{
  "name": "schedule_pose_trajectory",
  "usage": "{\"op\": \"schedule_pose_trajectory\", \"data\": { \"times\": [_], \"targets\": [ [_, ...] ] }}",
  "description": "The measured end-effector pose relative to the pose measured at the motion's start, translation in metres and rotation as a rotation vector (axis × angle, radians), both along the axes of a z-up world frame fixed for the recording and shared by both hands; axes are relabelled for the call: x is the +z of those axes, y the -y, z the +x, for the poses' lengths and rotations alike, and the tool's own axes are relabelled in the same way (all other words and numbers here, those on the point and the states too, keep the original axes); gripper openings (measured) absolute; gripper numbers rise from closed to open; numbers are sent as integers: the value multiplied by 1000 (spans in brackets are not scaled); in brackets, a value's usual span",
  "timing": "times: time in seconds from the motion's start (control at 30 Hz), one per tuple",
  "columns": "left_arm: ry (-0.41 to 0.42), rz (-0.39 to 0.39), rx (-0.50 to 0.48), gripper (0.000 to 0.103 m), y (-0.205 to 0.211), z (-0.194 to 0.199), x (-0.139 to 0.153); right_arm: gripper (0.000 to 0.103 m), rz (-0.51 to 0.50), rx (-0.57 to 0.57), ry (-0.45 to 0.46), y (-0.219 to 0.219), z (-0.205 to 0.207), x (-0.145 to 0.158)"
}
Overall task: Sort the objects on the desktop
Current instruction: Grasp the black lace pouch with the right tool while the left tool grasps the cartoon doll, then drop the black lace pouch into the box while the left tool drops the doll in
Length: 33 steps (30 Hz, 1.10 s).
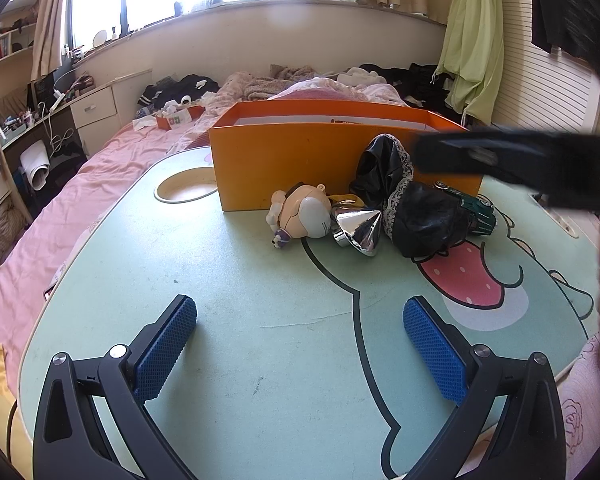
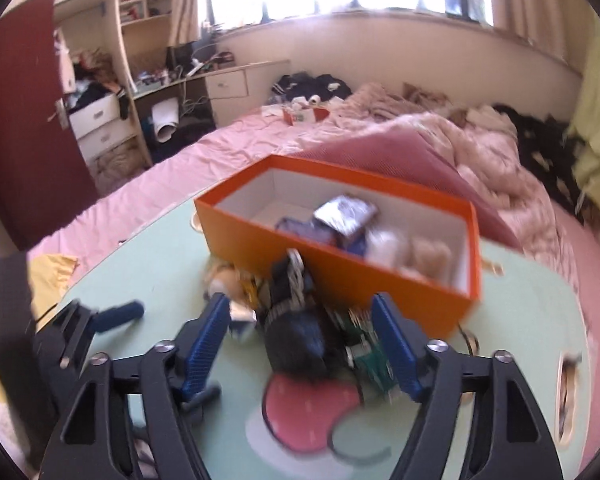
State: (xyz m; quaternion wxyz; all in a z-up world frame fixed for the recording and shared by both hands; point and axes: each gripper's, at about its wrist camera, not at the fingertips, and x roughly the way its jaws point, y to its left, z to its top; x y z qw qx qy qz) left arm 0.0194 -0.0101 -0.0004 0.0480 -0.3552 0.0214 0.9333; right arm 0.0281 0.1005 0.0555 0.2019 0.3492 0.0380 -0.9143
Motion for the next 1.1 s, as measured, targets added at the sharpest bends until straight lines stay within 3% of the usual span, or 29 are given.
{"op": "schedule_pose_trajectory", "data": {
  "times": [0.13,0.2,0.23,0.3,0.57,0.73,0.87,1.0,1.1],
  "targets": [
    [-1,0,0,103,0,0,0,66,-15,-21,87,12,-30,-13],
    [-2,1,-1,103,0,1,0,49,-8,-24,146,16,-36,-26],
    [-1,1,-1,103,0,1,0,45,-1,-17,177,18,-37,-33],
    [-2,0,0,103,-1,0,1,30,1,-4,189,20,-36,-39],
    [-3,10,-4,103,0,1,2,28,-178,20,74,-6,-9,-4],
    [-43,148,56,103,28,4,20,28,-233,-13,19,-32,13,14],
    [21,161,83,100,40,-28,32,28,-297,-62,27,-59,19,13],
    [59,250,43,95,45,-54,39,28,-313,-88,35,-68,19,11],
    [103,240,19,85,37,-71,38,28,-323,-88,43,-68,19,10]
  ]
}}
